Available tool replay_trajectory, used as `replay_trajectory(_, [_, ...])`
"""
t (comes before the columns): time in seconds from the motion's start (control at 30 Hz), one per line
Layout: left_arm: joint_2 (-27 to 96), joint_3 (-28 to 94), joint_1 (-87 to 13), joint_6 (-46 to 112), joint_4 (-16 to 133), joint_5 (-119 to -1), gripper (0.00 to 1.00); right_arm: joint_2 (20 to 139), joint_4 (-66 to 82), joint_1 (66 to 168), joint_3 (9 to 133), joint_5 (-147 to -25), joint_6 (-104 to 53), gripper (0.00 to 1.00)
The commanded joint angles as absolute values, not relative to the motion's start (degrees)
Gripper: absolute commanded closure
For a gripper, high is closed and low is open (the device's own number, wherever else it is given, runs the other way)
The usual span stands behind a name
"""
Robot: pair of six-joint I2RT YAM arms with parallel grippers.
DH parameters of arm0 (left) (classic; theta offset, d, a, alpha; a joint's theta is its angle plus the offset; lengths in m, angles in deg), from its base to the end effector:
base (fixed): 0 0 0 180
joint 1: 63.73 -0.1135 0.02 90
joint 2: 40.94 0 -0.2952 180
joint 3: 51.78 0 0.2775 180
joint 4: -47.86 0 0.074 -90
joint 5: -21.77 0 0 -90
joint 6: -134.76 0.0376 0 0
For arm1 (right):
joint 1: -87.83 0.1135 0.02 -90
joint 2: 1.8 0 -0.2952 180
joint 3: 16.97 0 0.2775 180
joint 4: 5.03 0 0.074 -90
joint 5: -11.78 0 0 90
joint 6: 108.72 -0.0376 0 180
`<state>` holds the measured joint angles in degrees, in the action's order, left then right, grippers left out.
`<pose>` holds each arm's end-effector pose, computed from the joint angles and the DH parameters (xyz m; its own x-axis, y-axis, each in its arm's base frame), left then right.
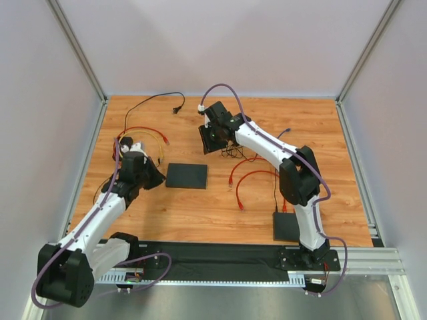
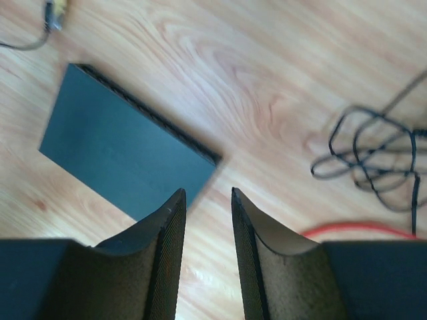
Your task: Pull the plug from the switch port
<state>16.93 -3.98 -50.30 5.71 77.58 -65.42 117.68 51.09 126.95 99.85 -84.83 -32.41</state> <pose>0.2154 -0.0533 0.2436 -0.6526 -0.4911 -0.5770 -0.1836 0.8413 -0.5085 0.3853 0.3190 0.2624 -0.8039 -0.3508 -0.4803 -0.4969 0.8399 0.2183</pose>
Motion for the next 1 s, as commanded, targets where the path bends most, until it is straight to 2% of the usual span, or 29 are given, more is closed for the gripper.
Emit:
replay_trajectory(0.0, [11.28, -6.76, -50.11, 1.26, 79.86, -60.33, 0.97, 122.73, 52.19, 127.21, 106.94, -86.82, -29.88, 0.64])
replay_trajectory(0.17, [11.87, -7.3, -50.02, 0.29, 83.29, -57.24, 1.0, 128.53, 50.54, 127.3, 112.84, -91.74, -31.9, 0.65])
replay_trajectory(0.27, [13.89, -9.4, -50.11, -1.29, 79.09, -54.96, 1.0, 130.55, 47.9, 127.3, 112.67, -95.16, -33.22, 0.66])
replay_trajectory(0.43, [20.31, -10.99, -50.11, -2.0, 72.66, -51.18, 1.0, 130.65, 44.2, 127.38, 109.07, -97.46, -35.33, 0.67])
replay_trajectory(0.97, [38.68, -8.27, -49.93, 1.07, 66.32, -53.28, 1.0, 127.49, 39.01, 127.3, 97.75, -102.92, -37.18, 0.67])
